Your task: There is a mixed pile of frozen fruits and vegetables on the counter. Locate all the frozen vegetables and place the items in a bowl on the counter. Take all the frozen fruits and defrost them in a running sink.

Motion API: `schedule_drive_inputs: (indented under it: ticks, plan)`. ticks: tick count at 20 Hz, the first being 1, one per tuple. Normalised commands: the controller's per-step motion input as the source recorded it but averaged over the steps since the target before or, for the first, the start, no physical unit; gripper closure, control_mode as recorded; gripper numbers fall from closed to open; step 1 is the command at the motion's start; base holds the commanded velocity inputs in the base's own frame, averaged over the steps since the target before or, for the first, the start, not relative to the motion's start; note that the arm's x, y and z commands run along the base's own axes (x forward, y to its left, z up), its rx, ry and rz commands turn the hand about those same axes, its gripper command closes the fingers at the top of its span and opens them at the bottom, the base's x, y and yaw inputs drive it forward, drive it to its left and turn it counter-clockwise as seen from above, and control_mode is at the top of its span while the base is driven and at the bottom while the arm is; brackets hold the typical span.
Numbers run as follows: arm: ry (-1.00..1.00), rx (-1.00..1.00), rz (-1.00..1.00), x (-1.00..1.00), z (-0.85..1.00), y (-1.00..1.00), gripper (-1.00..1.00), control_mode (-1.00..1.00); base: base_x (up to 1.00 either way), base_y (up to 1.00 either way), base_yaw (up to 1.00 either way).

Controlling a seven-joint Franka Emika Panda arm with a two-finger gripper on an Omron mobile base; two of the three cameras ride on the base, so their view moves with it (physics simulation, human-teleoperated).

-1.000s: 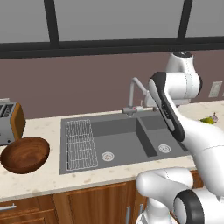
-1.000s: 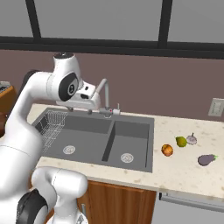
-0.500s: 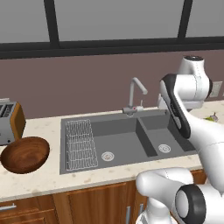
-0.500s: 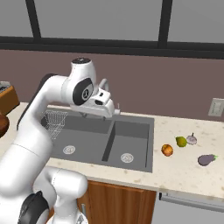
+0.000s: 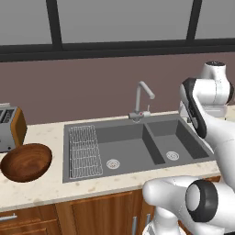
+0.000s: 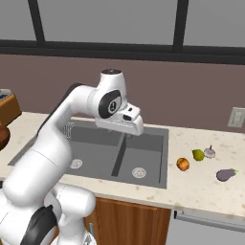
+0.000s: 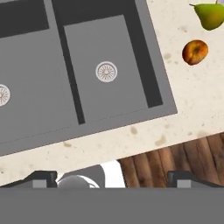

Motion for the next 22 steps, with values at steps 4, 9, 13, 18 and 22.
schedule_drive_inputs:
  ticks: [4,9,13,18,22]
  plan:
    - [0.08,0.00,-0.07,0.00,-0.17,-0.53,-1.00,-1.00,0.00,0.00,0.00]
    - [0.07,0.00,-0.06,0.01,-0.17,-0.50,-1.00,-1.00,0.00,0.00,0.00]
    - [0.01,0.00,-0.01,0.07,-0.12,-0.35,-1.00,-1.00,0.00,0.00,0.00]
    - [0.02,0.00,0.00,0.14,-0.19,-0.39,-1.00,-1.00,0.00,0.00,0.00]
    - [0.05,0.00,0.00,0.30,-0.22,-0.51,-1.00,-1.00,0.00,0.00,0.00]
